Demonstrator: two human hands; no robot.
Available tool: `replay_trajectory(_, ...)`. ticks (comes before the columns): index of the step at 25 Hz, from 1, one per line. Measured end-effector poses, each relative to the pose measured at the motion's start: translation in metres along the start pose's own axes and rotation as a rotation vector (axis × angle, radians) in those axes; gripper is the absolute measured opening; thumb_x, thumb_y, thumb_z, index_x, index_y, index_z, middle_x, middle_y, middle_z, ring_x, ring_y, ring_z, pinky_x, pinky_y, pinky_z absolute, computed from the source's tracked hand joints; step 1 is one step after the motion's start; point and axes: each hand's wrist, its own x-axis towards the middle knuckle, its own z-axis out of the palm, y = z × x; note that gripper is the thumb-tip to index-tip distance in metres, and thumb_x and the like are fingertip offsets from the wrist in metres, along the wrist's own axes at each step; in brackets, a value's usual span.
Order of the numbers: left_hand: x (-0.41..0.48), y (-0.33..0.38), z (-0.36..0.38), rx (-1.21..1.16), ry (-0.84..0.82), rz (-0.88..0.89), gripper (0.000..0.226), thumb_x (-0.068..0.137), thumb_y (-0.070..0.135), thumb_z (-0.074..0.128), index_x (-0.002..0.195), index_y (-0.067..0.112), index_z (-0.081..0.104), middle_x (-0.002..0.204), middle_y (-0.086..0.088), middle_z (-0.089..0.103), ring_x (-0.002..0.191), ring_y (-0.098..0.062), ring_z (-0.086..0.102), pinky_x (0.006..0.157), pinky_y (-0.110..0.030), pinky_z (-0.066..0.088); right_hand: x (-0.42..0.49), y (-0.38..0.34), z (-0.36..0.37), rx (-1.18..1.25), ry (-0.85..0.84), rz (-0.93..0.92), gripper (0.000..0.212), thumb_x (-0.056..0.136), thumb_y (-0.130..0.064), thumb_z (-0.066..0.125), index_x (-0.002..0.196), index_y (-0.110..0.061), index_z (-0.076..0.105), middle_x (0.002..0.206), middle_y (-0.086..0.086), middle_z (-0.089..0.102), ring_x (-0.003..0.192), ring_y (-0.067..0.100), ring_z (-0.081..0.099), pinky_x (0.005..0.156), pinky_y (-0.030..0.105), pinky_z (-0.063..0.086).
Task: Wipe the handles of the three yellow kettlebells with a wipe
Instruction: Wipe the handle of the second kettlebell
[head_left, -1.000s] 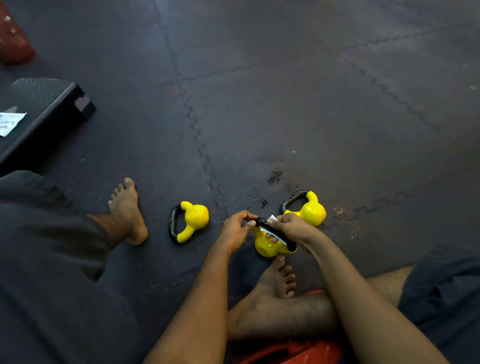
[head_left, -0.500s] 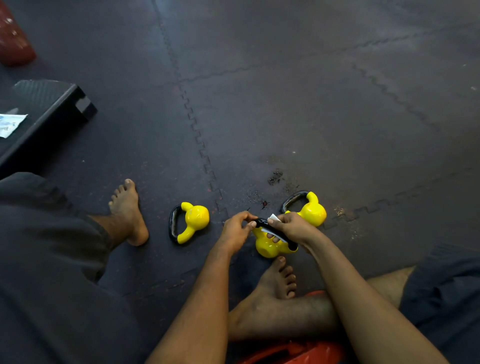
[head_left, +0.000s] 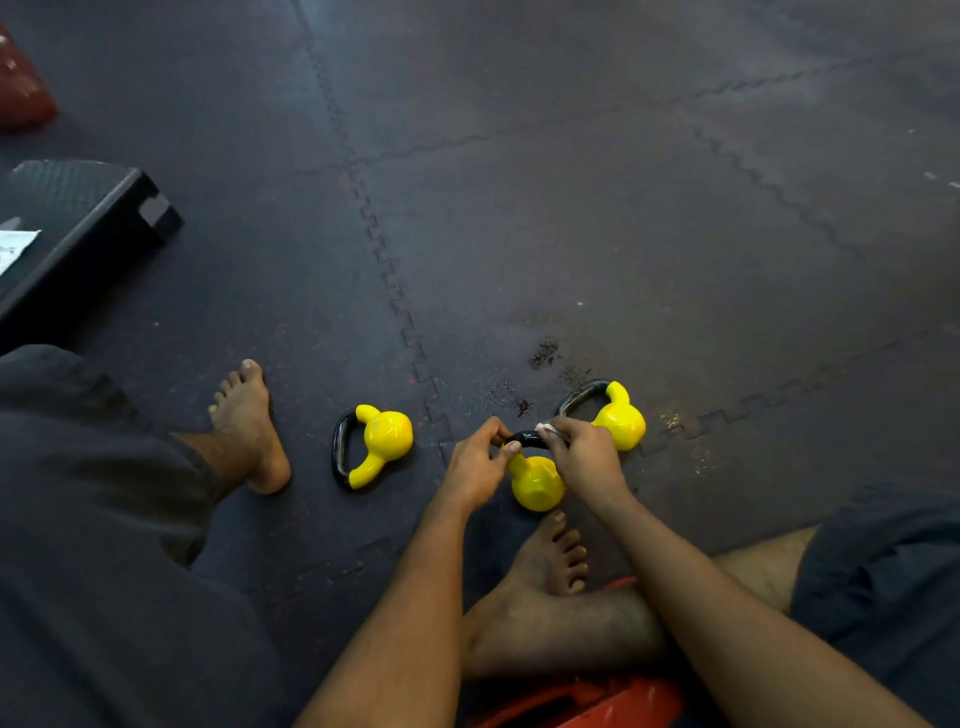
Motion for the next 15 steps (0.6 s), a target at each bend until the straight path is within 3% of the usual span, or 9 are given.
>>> replay_trajectory(2, -0.001, -0.001, 0.000, 0.012, -0.002, 0.005, 0.007, 0.093, 0.032, 0.057, 0.090, 0.031, 0.052, 0.091, 0.006, 0.061, 0.075, -0.019, 0.058, 0.067, -0.049, 0.056, 0.000, 0.003, -0.011, -0.118, -0.089, -0.073, 0.020, 0.091, -0.028, 0.061, 0.103, -0.016, 0.072, 0.087, 0.008, 0.073, 0.079, 0.025, 0.063, 0.065, 0.036, 0.048)
replay_trajectory(5, -0.001, -0.004, -0.001, 0.002, 0.005, 0.003, 0.005, 0.092, 0.031, 0.058, 0.092, 0.029, 0.053, 0.090, 0.007, 0.060, 0.080, -0.023, 0.060, 0.068, -0.051, 0.056, 0.004, 0.016, -0.030, -0.266, -0.212, -0.026, 0.023, 0.091, -0.033, 0.061, 0.101, -0.015, 0.070, 0.087, 0.010, 0.071, 0.084, 0.029, 0.062, 0.064, 0.034, 0.043)
replay_trajectory(8, -0.003, -0.001, 0.001, -0.006, 0.026, 0.003, 0.007, 0.093, 0.032, 0.058, 0.091, 0.026, 0.053, 0.088, 0.005, 0.060, 0.080, -0.024, 0.061, 0.068, -0.051, 0.056, -0.003, 0.012, -0.025, -0.257, -0.134, 0.049, 0.028, 0.092, -0.029, 0.060, 0.116, -0.014, 0.068, 0.105, 0.011, 0.071, 0.102, 0.030, 0.063, 0.075, 0.032, 0.044)
replay_trajectory(9, -0.005, 0.000, 0.001, -0.004, 0.028, 0.000, 0.008, 0.093, 0.031, 0.058, 0.091, 0.026, 0.053, 0.087, 0.005, 0.060, 0.079, -0.024, 0.061, 0.067, -0.051, 0.056, -0.007, 0.007, -0.019, -0.269, -0.122, 0.020, 0.037, 0.092, -0.025, 0.060, 0.127, -0.013, 0.062, 0.120, 0.011, 0.067, 0.114, 0.029, 0.059, 0.086, 0.032, 0.046)
replay_trajectory(11, -0.005, -0.001, 0.000, -0.011, 0.021, -0.013, 0.007, 0.093, 0.032, 0.057, 0.091, 0.027, 0.053, 0.086, 0.006, 0.060, 0.077, -0.021, 0.059, 0.068, -0.050, 0.056, -0.012, 0.000, -0.007, -0.302, -0.144, -0.107, 0.050, 0.094, -0.019, 0.056, 0.142, -0.011, 0.047, 0.144, 0.010, 0.050, 0.136, 0.026, 0.043, 0.109, 0.032, 0.034)
replay_trajectory(13, -0.006, -0.003, -0.001, -0.022, 0.007, -0.018, 0.006, 0.093, 0.032, 0.058, 0.091, 0.030, 0.053, 0.086, 0.008, 0.059, 0.076, -0.018, 0.058, 0.068, -0.047, 0.056, -0.015, 0.000, -0.006, -0.331, -0.172, -0.202, 0.056, 0.094, -0.011, 0.051, 0.148, -0.011, 0.036, 0.154, 0.009, 0.035, 0.145, 0.024, 0.027, 0.117, 0.030, 0.021)
replay_trajectory(15, -0.009, 0.000, -0.003, -0.042, -0.010, -0.018, 0.004, 0.093, 0.032, 0.058, 0.094, 0.032, 0.054, 0.088, 0.008, 0.059, 0.074, -0.016, 0.058, 0.069, -0.042, 0.055, -0.015, 0.006, -0.008, -0.335, -0.165, -0.169, 0.063, 0.091, -0.003, 0.046, 0.151, -0.014, 0.030, 0.158, 0.007, 0.028, 0.148, 0.022, 0.020, 0.118, 0.029, 0.017)
